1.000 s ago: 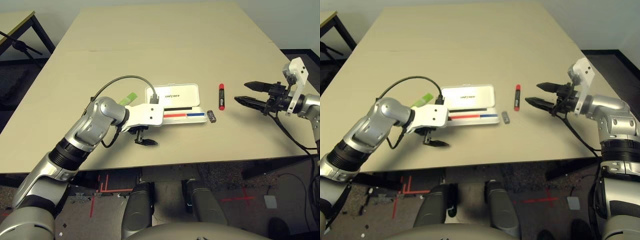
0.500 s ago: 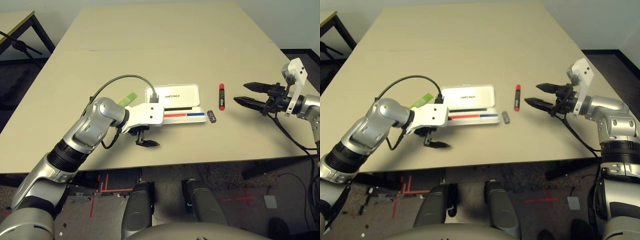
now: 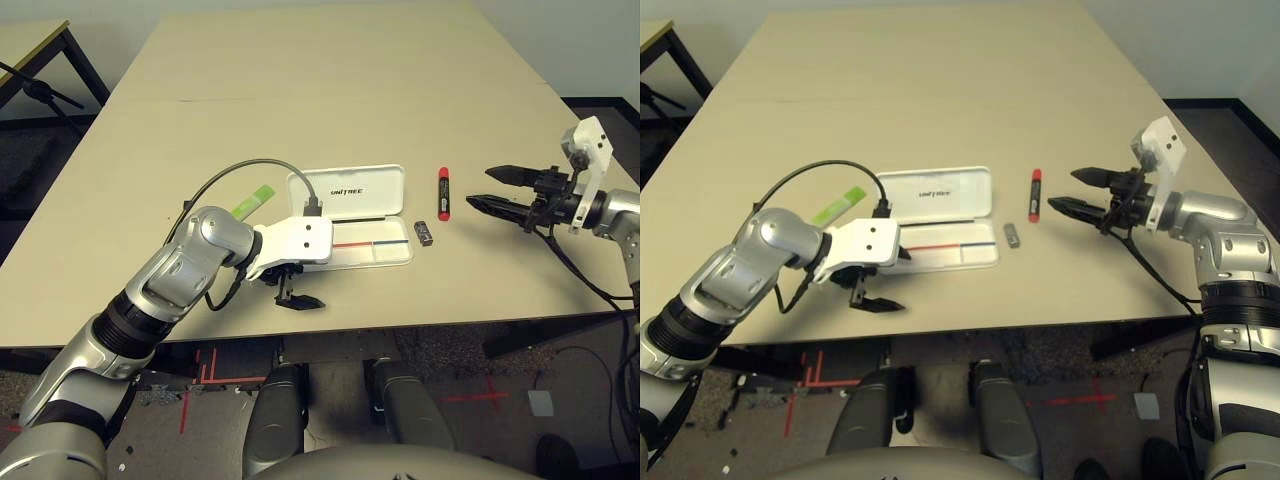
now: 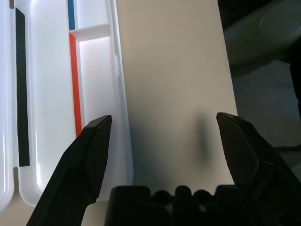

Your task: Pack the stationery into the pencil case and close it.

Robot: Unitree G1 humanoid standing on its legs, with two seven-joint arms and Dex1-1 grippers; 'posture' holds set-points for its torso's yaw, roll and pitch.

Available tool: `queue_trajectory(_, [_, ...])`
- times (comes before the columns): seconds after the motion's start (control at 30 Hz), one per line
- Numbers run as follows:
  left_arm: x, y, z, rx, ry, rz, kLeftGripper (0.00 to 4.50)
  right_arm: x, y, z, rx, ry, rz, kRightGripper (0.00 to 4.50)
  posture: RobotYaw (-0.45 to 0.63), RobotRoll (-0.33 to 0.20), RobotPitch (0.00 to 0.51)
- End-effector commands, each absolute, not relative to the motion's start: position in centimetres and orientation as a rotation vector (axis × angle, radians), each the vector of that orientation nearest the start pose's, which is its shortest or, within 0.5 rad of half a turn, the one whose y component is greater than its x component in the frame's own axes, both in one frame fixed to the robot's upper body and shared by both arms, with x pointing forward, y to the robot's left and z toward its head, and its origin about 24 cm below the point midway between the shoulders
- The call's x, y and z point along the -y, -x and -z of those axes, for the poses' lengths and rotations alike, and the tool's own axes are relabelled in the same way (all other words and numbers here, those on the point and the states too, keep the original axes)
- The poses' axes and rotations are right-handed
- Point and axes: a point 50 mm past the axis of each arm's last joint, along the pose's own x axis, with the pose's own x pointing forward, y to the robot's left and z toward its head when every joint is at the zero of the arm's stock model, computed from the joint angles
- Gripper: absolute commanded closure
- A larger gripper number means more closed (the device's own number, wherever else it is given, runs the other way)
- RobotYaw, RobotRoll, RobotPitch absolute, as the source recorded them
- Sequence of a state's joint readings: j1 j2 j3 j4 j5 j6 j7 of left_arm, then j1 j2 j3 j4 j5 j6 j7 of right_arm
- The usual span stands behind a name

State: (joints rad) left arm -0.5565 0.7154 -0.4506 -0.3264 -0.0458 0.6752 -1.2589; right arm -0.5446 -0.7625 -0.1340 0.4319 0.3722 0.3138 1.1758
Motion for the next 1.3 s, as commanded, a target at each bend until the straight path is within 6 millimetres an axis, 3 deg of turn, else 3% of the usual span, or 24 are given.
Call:
queue_trajectory(0.03, [-11.9, -25.6, -14.1, -0.482, -0.741, 1.453, 0.02, 27.9, -31.1, -15.5, -0.191, 0.167, -0.847, 0.0, -0.04, 0.0, 0.122])
queue_trajectory(0.3, [-13.1, -26.4, -15.1, -0.458, -0.728, 1.379, 0.02, 27.6, -31.2, -15.0, -0.205, 0.137, -0.775, 0.0, -0.04, 0.0, 0.124])
queue_trajectory(0.57, [-16.3, -27.3, -17.0, -0.398, -0.659, 1.267, 0.02, 27.6, -31.6, -14.8, -0.222, 0.077, -0.55, 0.0, -0.01, 0.0, 0.132])
queue_trajectory(0.77, [-18.1, -27.6, -17.8, -0.372, -0.638, 1.227, 0.02, 26.2, -32.4, -14.7, -0.283, 0.009, -0.456, 0.0, -0.01, 0.0, 0.136])
queue_trajectory(1.3, [-19.0, -27.3, -18.0, -0.311, -0.582, 1.252, 0.02, 23.0, -33.9, -16.0, -0.466, -0.028, -0.193, 0.0, 0.0, 0.0, 0.166])
